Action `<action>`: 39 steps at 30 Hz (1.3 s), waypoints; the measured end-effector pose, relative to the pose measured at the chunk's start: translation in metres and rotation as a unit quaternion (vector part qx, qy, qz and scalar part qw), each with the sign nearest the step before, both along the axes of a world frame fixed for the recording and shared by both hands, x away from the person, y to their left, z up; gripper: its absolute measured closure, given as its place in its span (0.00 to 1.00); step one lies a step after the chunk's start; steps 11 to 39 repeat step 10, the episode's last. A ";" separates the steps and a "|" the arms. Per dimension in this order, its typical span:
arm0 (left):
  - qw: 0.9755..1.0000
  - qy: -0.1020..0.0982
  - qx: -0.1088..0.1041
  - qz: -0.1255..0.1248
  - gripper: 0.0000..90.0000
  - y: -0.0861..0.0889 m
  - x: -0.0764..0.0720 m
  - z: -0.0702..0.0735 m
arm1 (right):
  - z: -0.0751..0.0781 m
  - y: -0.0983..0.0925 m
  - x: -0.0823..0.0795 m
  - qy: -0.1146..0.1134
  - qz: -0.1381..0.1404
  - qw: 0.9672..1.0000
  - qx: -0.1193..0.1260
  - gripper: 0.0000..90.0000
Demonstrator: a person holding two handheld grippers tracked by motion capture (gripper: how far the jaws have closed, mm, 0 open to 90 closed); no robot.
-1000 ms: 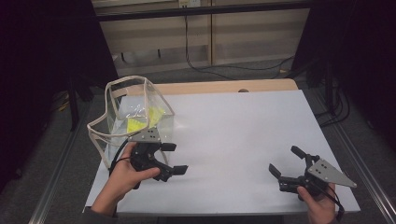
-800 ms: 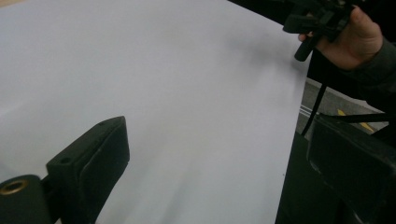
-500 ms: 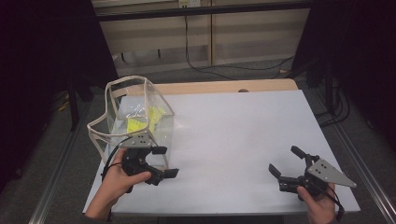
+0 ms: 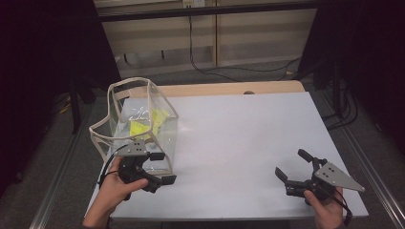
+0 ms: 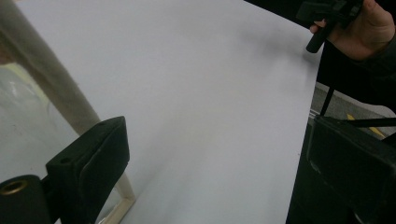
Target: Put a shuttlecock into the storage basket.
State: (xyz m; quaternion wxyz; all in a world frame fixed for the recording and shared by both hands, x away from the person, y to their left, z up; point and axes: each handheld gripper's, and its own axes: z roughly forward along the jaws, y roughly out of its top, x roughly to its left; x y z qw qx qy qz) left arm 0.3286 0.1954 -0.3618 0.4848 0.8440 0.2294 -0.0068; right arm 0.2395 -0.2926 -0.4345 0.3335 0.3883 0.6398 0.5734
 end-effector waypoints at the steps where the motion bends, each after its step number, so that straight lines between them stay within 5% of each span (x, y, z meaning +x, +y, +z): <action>1: 1.000 -0.001 0.002 0.001 0.06 0.001 0.000 0.000 | 0.000 0.000 0.000 0.000 0.001 1.000 0.000 0.02; 39: 1.000 -0.008 -0.008 0.008 0.06 0.011 -0.001 -0.004 | 0.000 -0.001 0.000 0.000 0.000 1.000 0.000 0.02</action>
